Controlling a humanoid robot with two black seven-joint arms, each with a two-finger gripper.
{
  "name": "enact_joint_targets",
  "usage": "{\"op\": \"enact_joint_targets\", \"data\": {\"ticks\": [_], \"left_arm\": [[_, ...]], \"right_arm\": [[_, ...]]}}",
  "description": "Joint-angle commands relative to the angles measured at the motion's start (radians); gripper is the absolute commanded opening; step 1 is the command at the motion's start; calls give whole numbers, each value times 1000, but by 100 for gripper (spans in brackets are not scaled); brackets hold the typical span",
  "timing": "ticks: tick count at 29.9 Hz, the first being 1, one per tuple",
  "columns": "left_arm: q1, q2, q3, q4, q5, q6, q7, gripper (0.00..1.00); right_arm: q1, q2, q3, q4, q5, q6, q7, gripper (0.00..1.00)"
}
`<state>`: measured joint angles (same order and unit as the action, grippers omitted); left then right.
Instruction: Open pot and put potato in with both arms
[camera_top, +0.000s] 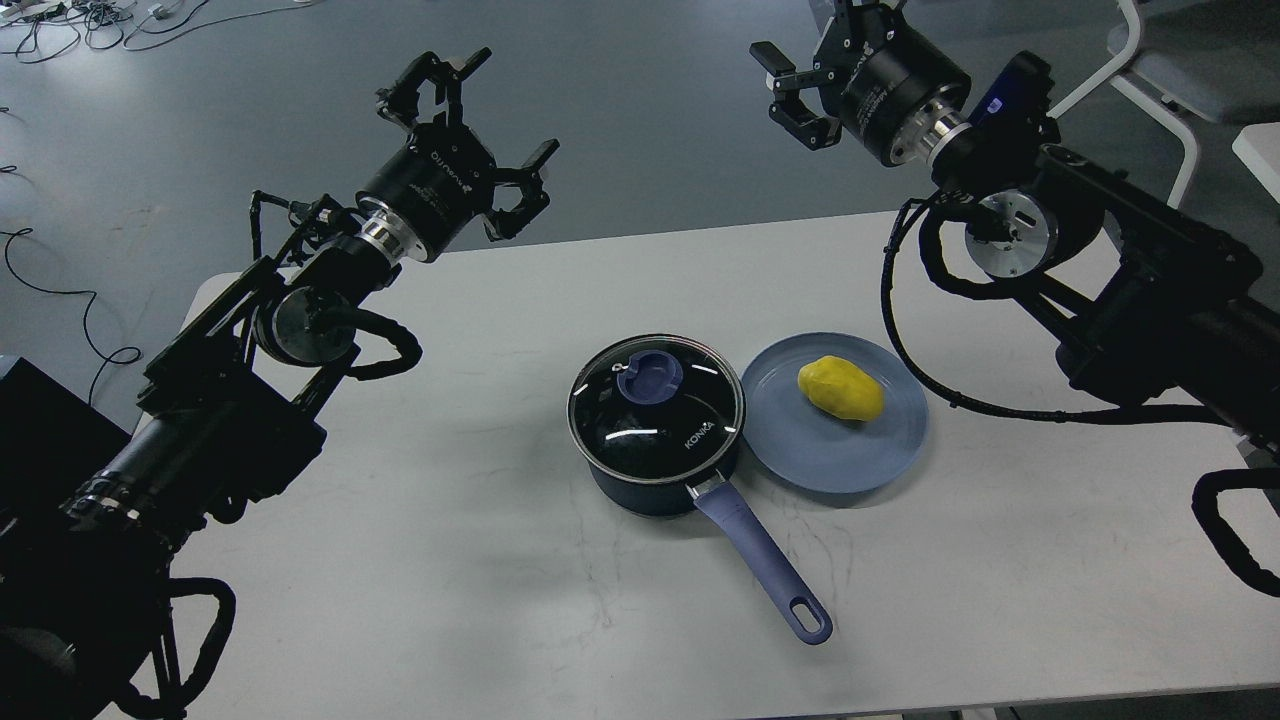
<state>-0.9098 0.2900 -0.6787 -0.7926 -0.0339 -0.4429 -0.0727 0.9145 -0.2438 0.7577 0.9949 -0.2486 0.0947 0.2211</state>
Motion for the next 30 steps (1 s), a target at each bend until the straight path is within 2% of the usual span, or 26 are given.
{"op": "enact_joint_targets", "data": {"ticks": [1,4,11,30], "left_arm": [[11,31,-10,-68,0,-2,-6,98],[41,64,-15,-103,2,1,5,98],[74,67,-16,-105,6,13,-4,98],[97,69,-16,-102,11,13,-1,98]], "right_arm": [[-6,17,19,-15,0,3,-2,100],[-13,17,29,-18,0,5,-2,100],[-52,15,37,-15,0,7,3,100],[-42,15,35,-12,0,10,1,100]]}}
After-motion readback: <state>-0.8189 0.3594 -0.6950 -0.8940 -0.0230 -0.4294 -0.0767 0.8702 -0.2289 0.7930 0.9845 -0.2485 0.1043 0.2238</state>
